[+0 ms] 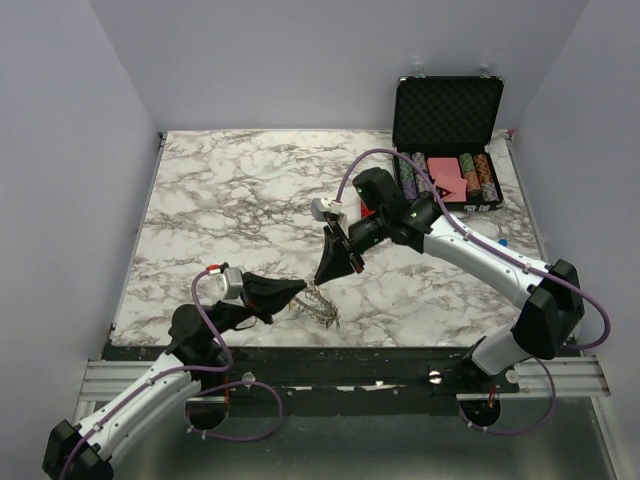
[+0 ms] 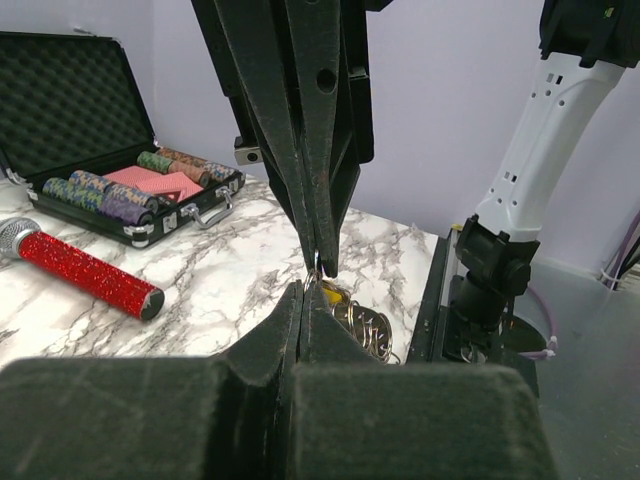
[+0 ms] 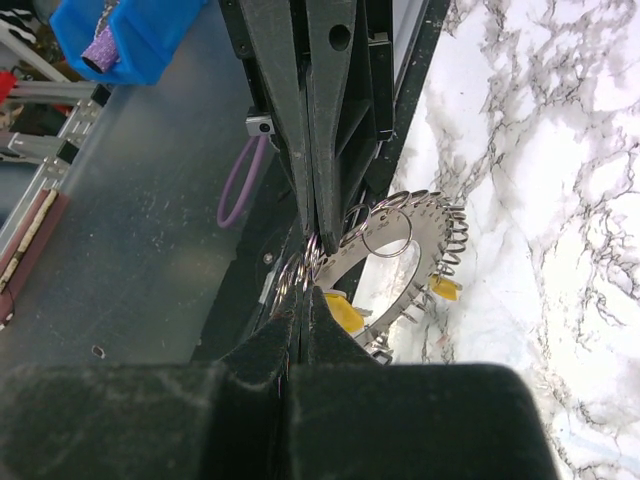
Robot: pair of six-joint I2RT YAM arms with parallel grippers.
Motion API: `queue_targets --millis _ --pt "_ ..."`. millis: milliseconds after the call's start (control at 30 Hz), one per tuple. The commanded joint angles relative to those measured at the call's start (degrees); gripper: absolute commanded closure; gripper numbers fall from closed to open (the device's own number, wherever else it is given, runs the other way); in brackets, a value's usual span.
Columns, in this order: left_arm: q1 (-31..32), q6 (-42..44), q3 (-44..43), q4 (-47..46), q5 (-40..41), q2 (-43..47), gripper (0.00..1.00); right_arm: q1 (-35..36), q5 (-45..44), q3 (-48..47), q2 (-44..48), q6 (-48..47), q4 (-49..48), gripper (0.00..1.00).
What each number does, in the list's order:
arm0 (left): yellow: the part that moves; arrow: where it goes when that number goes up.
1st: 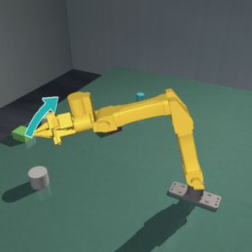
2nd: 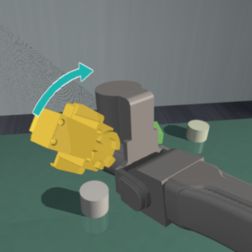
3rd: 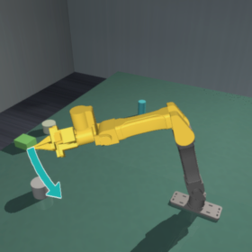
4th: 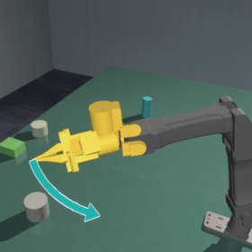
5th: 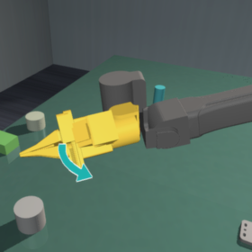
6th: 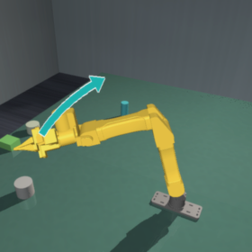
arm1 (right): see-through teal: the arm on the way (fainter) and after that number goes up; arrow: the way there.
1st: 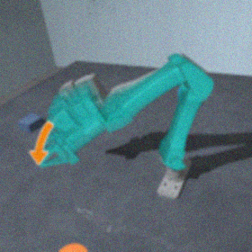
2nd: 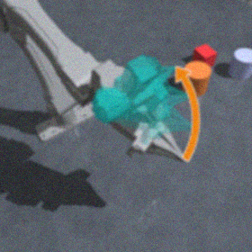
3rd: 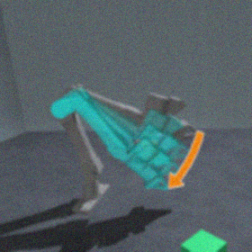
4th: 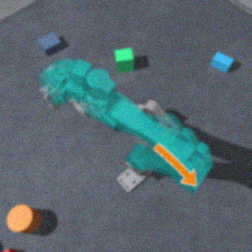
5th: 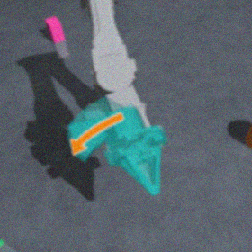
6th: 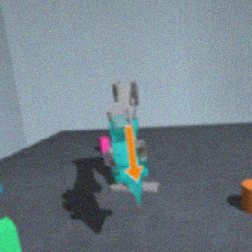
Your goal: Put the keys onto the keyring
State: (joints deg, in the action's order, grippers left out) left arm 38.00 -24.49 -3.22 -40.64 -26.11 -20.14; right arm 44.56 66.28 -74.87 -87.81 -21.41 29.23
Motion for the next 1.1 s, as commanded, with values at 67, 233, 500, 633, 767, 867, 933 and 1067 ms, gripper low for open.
queue_targets --millis 67,233,500,633,767,867,933,1067 --pt "0.06 -0.91 1.03 -6.11 2.9 1.33 1.0 0.01 2.27 1.66 -0.78 2.34 -1.55 1.0" --pt "-0.03 -1.35 1.2 -6.82 3.34 1.42 1.0 0.01 2.54 1.83 -0.78 2.6 -1.99 1.0" --pt "-0.03 -1.96 1.47 -7.87 3.61 1.33 1.0 0.09 2.45 2.27 -0.61 2.78 -2.6 1.0" --pt "-0.03 -2.14 1.55 -8.31 3.7 0.98 1.0 0.09 2.27 2.27 -0.61 2.6 -2.6 1.0" --pt "-0.03 -2.49 1.73 -8.58 3.7 0.81 1.0 0.09 1.75 2.36 -0.61 2.34 -2.6 1.0" --pt "-0.03 -2.67 1.73 -8.75 3.7 0.72 1.0 0.09 1.48 2.36 -0.52 1.99 -2.43 1.0" --pt "-0.03 -2.93 1.82 -9.1 3.7 0.45 1.0 0.09 1.4 2.19 -0.52 1.64 -2.25 1.0" --pt "-0.03 -3.28 1.99 -9.45 3.61 0.02 1.0 0.09 1.31 1.66 -0.43 0.76 -1.64 1.0"
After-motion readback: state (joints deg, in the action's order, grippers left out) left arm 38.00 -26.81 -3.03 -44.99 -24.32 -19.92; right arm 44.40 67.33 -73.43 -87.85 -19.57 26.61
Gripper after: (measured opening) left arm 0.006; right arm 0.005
